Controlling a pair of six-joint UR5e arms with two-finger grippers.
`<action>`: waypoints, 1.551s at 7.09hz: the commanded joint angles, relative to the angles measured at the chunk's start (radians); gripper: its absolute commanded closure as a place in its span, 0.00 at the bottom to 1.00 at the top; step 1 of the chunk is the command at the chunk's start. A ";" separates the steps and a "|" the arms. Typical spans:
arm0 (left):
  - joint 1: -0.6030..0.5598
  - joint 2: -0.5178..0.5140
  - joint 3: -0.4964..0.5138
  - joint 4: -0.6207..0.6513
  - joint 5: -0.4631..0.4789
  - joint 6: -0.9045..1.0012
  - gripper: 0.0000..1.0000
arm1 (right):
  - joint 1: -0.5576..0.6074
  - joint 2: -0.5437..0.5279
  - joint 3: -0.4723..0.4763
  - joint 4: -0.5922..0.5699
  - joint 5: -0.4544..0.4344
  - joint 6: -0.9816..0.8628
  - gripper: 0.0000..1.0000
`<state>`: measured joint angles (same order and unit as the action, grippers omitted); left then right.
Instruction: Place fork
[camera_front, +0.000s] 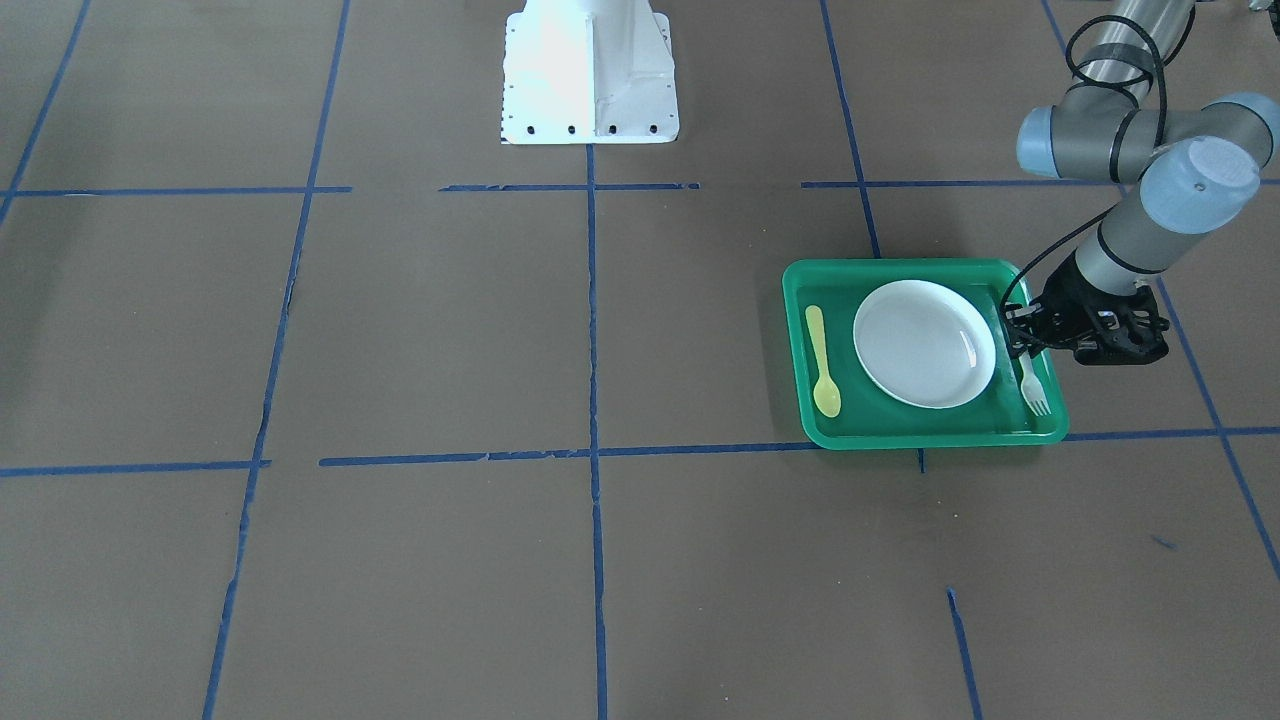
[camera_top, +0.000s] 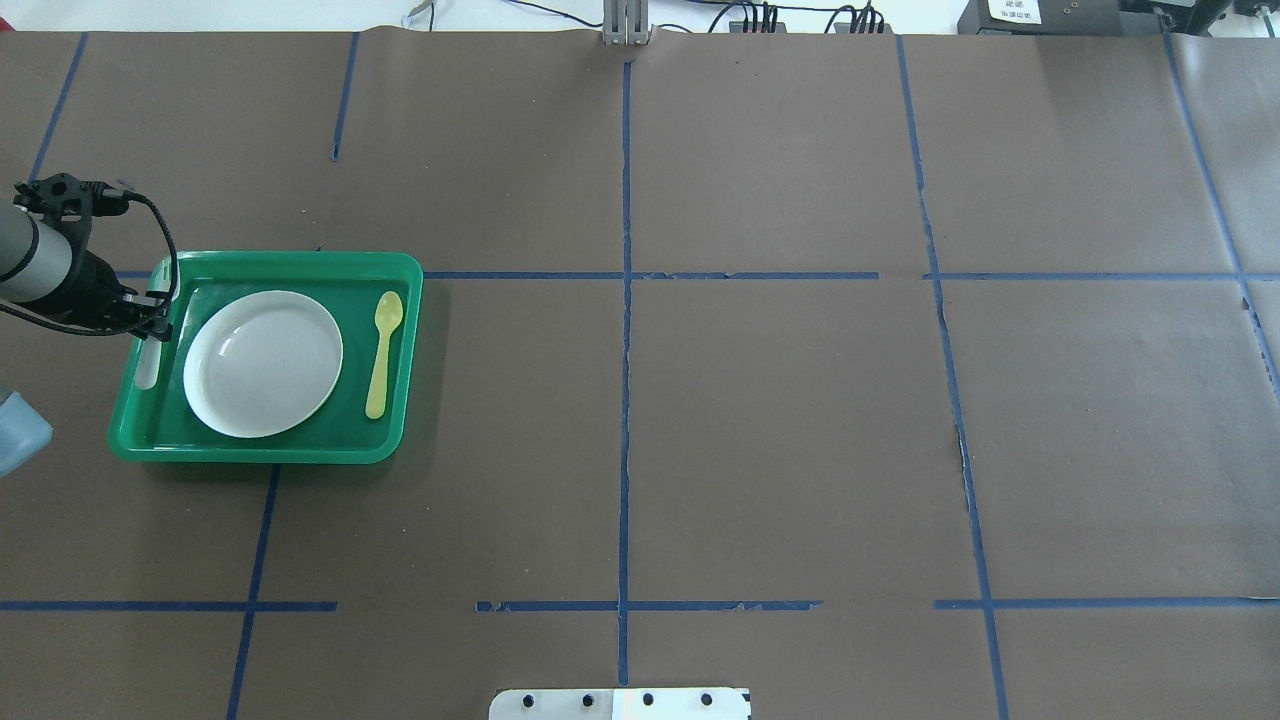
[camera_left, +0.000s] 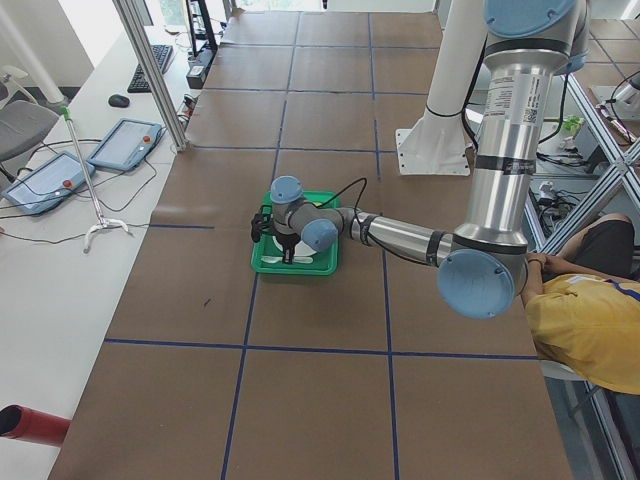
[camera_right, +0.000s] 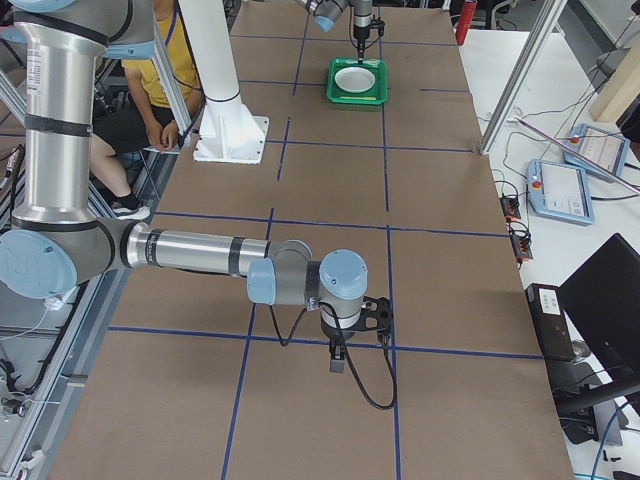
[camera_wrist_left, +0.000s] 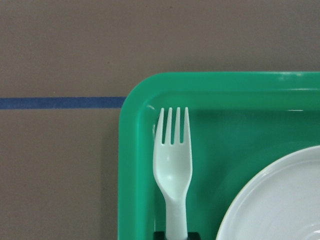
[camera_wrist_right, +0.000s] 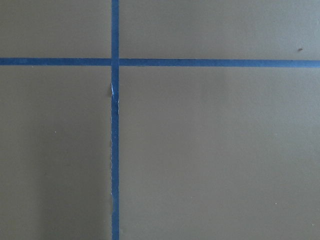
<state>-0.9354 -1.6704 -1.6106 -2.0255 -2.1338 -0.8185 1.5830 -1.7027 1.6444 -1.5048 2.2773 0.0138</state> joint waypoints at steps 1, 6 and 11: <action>0.007 0.000 0.000 -0.001 0.002 0.004 0.16 | 0.000 0.000 0.000 0.002 -0.001 0.000 0.00; -0.134 0.089 -0.133 0.065 -0.075 0.228 0.00 | 0.000 0.000 0.000 0.000 -0.001 0.000 0.00; -0.560 0.138 -0.141 0.379 -0.101 0.826 0.00 | 0.000 0.000 0.000 0.000 -0.001 0.000 0.00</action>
<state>-1.4205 -1.5348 -1.7631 -1.6987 -2.2332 -0.0711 1.5831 -1.7028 1.6444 -1.5048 2.2770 0.0138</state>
